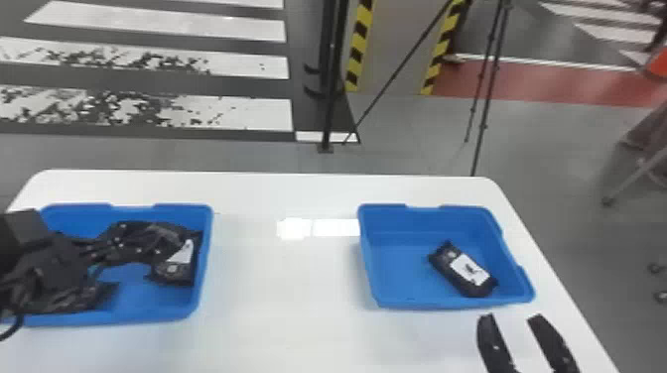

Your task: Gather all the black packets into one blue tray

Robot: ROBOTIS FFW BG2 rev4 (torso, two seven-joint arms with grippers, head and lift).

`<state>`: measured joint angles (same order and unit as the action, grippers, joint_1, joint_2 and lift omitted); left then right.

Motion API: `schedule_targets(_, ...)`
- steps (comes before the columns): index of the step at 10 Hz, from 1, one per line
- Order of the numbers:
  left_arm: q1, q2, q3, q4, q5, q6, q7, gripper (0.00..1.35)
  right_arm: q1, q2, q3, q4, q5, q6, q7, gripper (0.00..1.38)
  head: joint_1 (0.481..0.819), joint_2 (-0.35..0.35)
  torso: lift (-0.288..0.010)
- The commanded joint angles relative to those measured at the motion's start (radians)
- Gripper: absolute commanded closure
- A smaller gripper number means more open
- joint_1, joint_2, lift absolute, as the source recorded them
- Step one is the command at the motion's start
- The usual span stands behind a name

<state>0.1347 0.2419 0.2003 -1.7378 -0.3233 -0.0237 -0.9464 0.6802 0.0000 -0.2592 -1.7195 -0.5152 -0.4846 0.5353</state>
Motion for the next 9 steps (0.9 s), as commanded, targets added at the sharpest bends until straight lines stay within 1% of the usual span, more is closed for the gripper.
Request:
schedule_targets(1, 0.035, 0.005, 0.091, -0.006, -0.024, -0.008, 0.006, 0.88, -0.013, 0.001, 0.000, 0.000, 0.015, 0.001, -0.002, 0.14, 0.695, -0.128, -0.110)
schedule_targets(2, 0.037, 0.007, 0.131, -0.006, -0.046, -0.016, 0.012, 0.35, -0.023, 0.001, 0.000, 0.000, 0.015, 0.016, -0.002, 0.14, 0.695, -0.082, -0.110)
schedule_targets(3, 0.040, 0.013, 0.149, -0.006, -0.056, -0.025, 0.014, 0.06, -0.032, 0.001, -0.002, 0.000, 0.021, 0.038, -0.002, 0.14, 0.695, -0.056, -0.110)
schedule_targets(4, 0.044, 0.016, 0.153, -0.006, -0.050, -0.050, 0.017, 0.11, -0.042, 0.001, -0.004, -0.010, 0.031, 0.065, -0.002, 0.14, 0.695, -0.016, -0.110)
schedule_targets(5, 0.057, 0.013, 0.157, -0.006, -0.016, -0.070, 0.023, 0.15, -0.057, 0.001, -0.008, -0.010, 0.043, 0.087, -0.003, 0.14, 0.695, 0.006, -0.110)
schedule_targets(6, 0.074, 0.008, 0.157, -0.006, 0.044, -0.070, 0.026, 0.16, -0.069, 0.001, -0.022, -0.022, 0.073, 0.114, -0.003, 0.14, 0.695, 0.010, -0.110)
schedule_targets(7, 0.106, 0.002, 0.147, -0.008, 0.132, -0.102, 0.026, 0.16, -0.072, 0.001, -0.044, -0.071, 0.124, 0.192, -0.005, 0.14, 0.695, 0.007, -0.110)
schedule_targets(8, 0.160, -0.007, 0.141, -0.040, 0.222, -0.116, 0.031, 0.17, -0.074, 0.001, -0.076, -0.147, 0.202, 0.298, -0.005, 0.14, 0.695, 0.000, -0.110)
schedule_targets(9, 0.243, -0.019, 0.155, -0.112, 0.297, -0.126, 0.046, 0.17, -0.072, 0.001, -0.104, -0.226, 0.276, 0.399, -0.005, 0.14, 0.695, -0.019, -0.110)
